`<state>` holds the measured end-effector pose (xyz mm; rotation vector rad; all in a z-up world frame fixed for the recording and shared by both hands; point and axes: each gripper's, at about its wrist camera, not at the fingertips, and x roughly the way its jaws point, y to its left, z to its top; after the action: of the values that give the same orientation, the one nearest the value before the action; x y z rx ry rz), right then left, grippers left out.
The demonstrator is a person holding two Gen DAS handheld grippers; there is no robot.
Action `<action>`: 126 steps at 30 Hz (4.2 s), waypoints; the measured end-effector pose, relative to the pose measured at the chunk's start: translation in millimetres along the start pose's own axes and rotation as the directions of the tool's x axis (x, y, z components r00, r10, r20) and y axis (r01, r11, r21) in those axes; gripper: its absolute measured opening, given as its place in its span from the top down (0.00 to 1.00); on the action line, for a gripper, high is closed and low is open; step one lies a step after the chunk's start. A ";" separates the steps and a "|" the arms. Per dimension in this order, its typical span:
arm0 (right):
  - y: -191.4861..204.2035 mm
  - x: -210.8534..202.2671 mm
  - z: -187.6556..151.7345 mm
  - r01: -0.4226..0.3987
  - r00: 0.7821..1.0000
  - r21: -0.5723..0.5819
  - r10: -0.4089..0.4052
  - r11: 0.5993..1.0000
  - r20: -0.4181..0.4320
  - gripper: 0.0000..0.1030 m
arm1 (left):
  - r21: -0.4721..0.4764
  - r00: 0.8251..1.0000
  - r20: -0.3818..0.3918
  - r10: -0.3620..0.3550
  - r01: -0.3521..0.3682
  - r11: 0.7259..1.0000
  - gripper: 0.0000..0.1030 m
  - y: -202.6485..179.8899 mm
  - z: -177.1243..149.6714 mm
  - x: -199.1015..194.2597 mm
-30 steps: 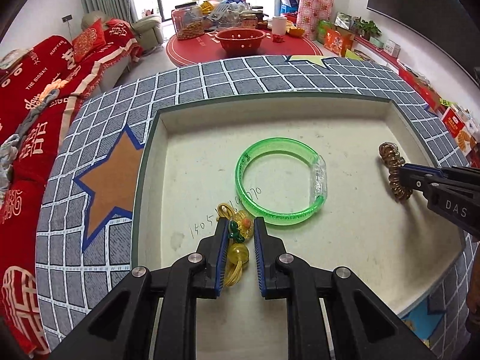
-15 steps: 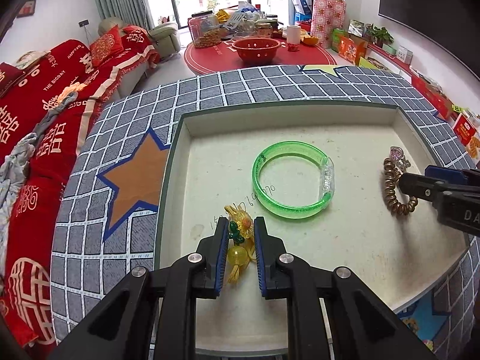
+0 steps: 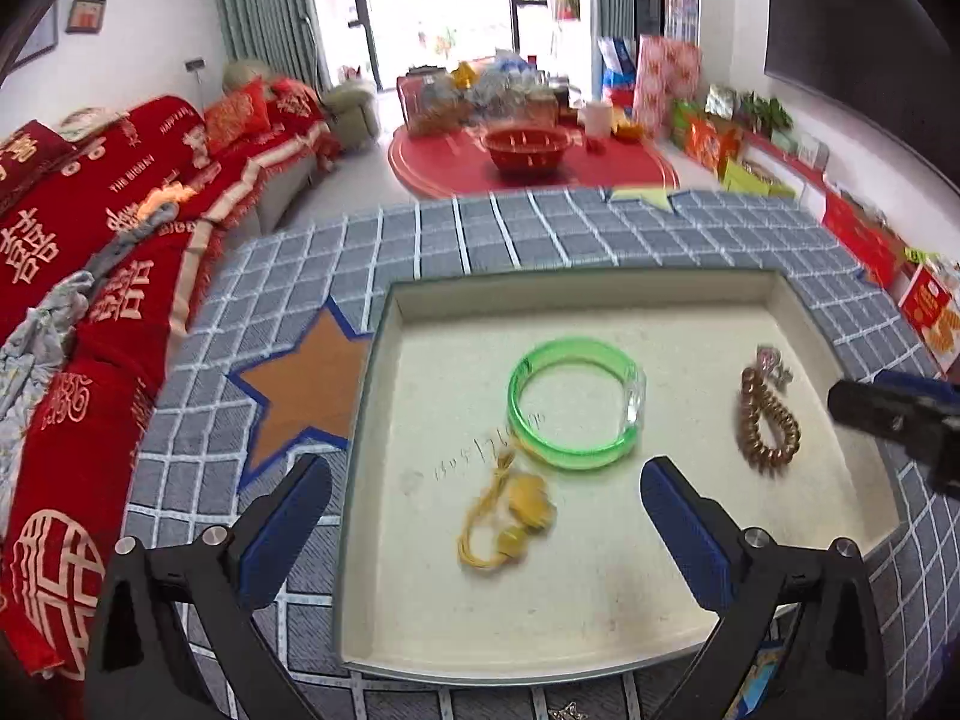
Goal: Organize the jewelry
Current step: 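Place the pendant and coiled bracelet in the tray and open both tools, then move both tools back over the remaining jewelry on the rug, then grasp the beige hair tie with the right tool and lift it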
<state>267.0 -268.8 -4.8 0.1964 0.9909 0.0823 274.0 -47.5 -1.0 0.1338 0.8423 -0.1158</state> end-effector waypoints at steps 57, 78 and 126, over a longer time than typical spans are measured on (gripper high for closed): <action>-20.4 -101.2 -182.8 0.018 1.000 0.038 -0.018 0.999 0.002 0.00 | -0.122 0.988 -0.129 -0.091 0.075 0.990 0.00 12.5 -140.3 -77.8; -13.8 -94.0 -237.1 0.092 0.994 -0.064 -0.096 0.994 -0.057 0.09 | -0.114 0.980 -0.186 -0.064 0.043 0.992 0.00 -3.3 -126.5 -46.4; -46.3 -105.2 -210.6 -0.087 0.996 0.118 0.088 0.989 -0.007 0.91 | -0.024 0.981 -0.077 -0.178 0.177 0.984 0.70 -8.7 -116.3 -87.3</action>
<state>32.2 -304.0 -39.7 0.3483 1.0001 0.1050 129.5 -32.7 -12.7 0.0472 0.9332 -0.2727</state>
